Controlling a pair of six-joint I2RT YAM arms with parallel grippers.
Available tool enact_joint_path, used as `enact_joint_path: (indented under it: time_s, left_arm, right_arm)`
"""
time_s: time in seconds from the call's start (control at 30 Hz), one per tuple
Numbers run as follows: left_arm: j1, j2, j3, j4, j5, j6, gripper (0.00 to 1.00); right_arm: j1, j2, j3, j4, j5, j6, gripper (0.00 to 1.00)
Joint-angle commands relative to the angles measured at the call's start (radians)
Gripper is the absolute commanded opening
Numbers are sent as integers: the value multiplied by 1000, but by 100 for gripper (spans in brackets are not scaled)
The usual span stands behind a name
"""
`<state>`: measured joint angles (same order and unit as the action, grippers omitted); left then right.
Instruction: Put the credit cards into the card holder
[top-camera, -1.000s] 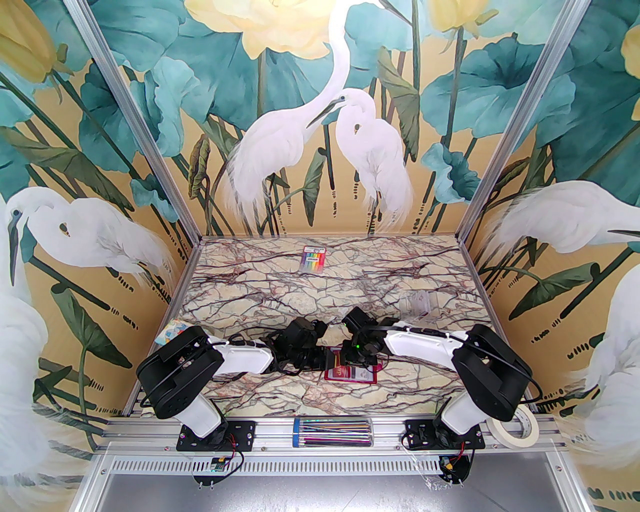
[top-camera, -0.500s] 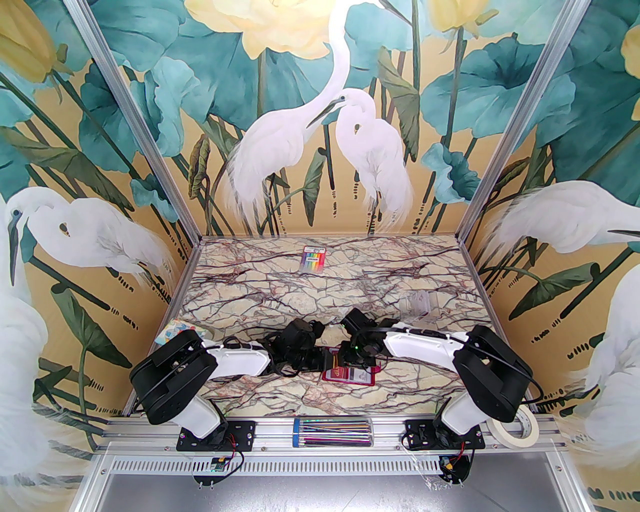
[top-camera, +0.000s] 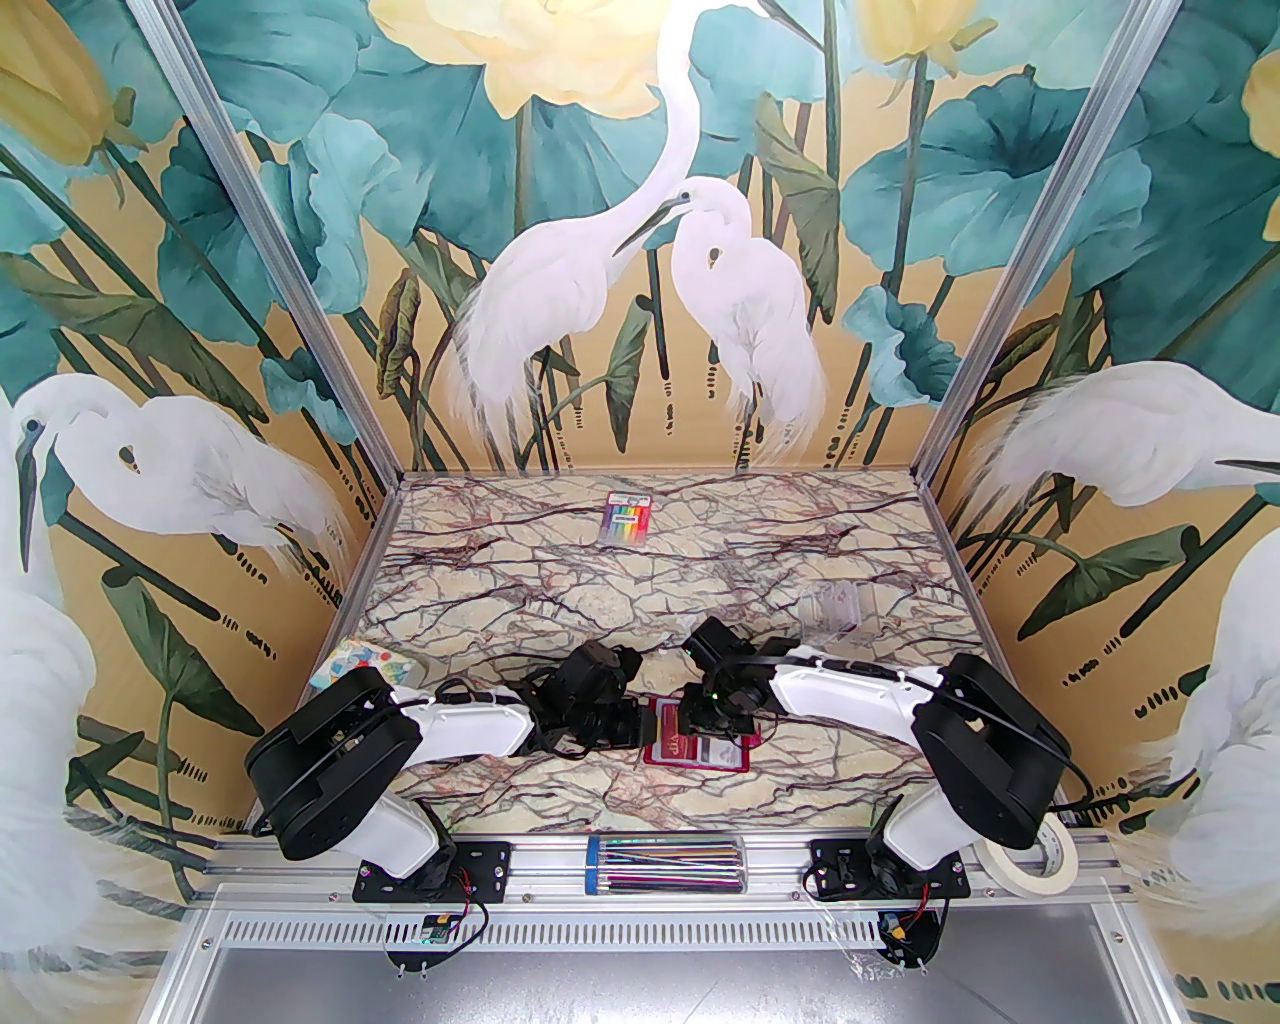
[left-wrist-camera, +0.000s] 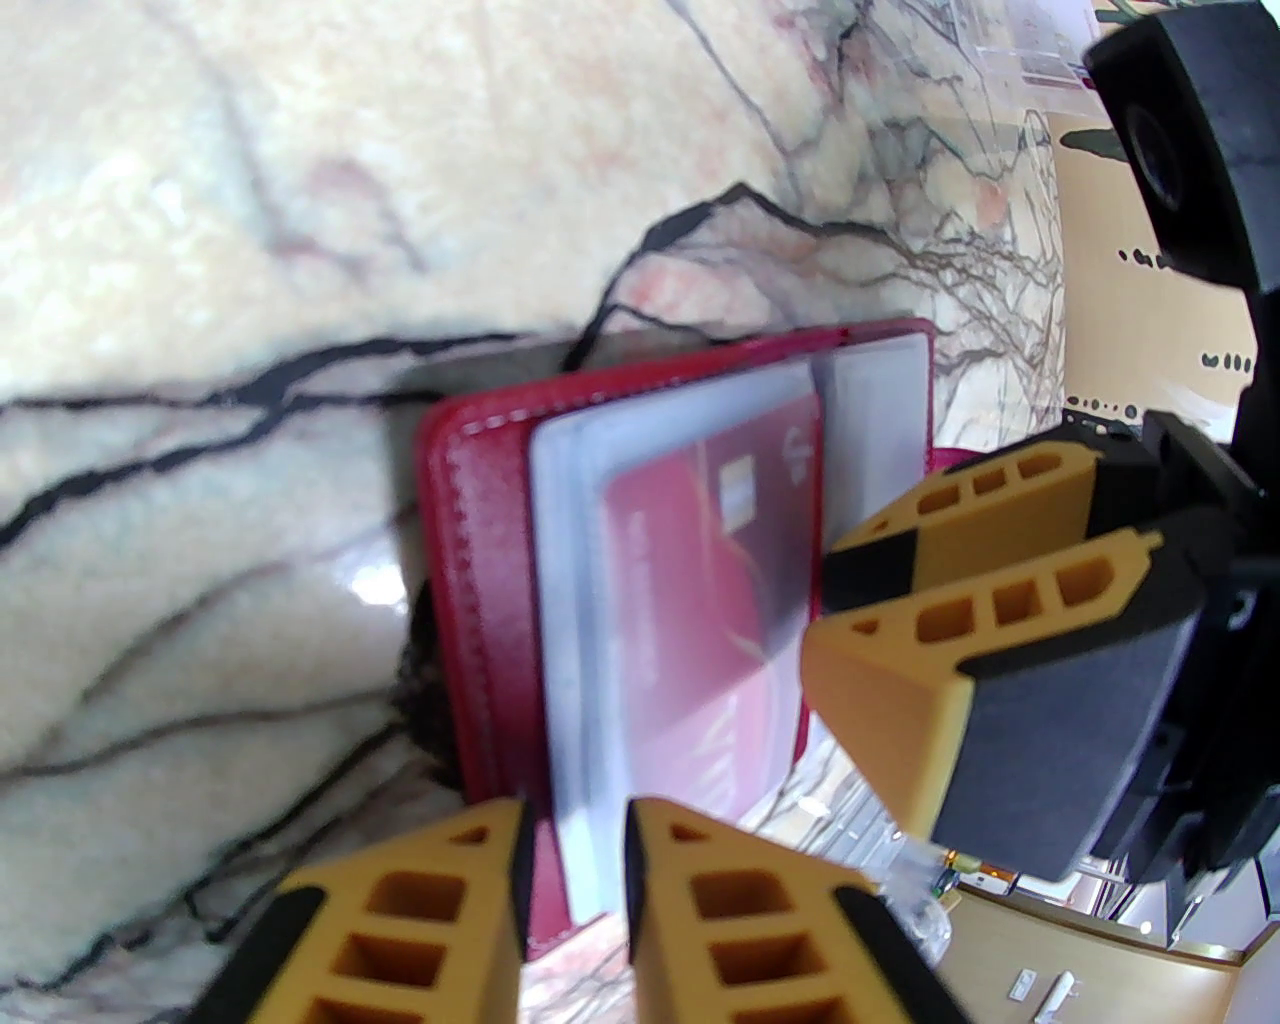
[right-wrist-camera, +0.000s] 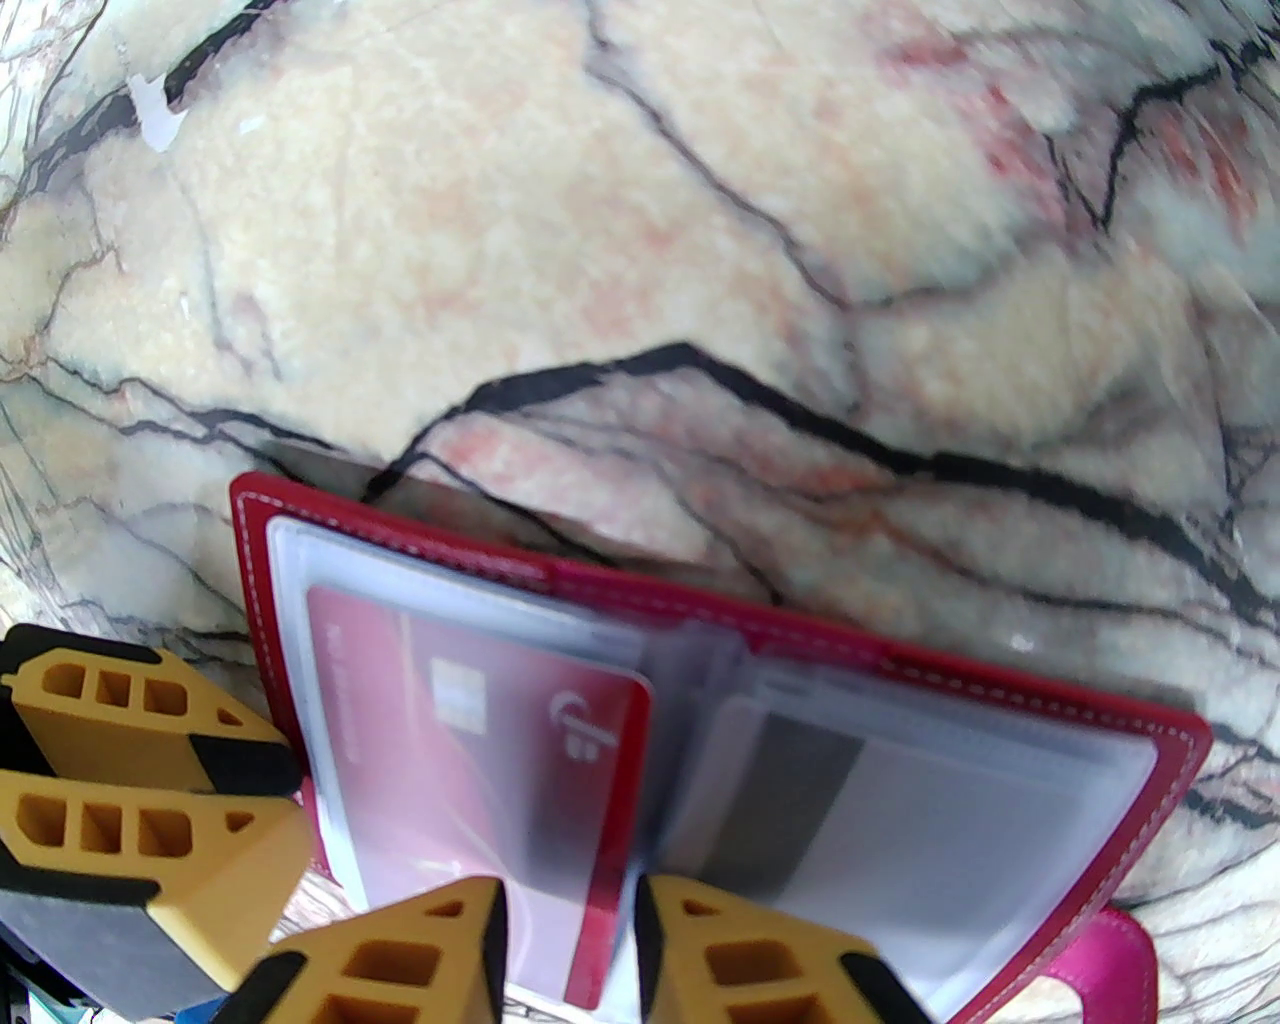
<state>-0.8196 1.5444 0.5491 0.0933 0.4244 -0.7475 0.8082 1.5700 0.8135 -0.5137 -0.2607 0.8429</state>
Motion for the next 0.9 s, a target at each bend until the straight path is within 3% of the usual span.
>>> enact_joint_path:
  time_s: [0.0,0.87]
  left_arm:
    - [-12,9,-22,12,9,-10,20]
    - [-18,24,-55,63,7,-31,9]
  right_arm:
    - [15,-20,-12,-24,6,19,28]
    - [66,-37,-30,-14,-1,69,24]
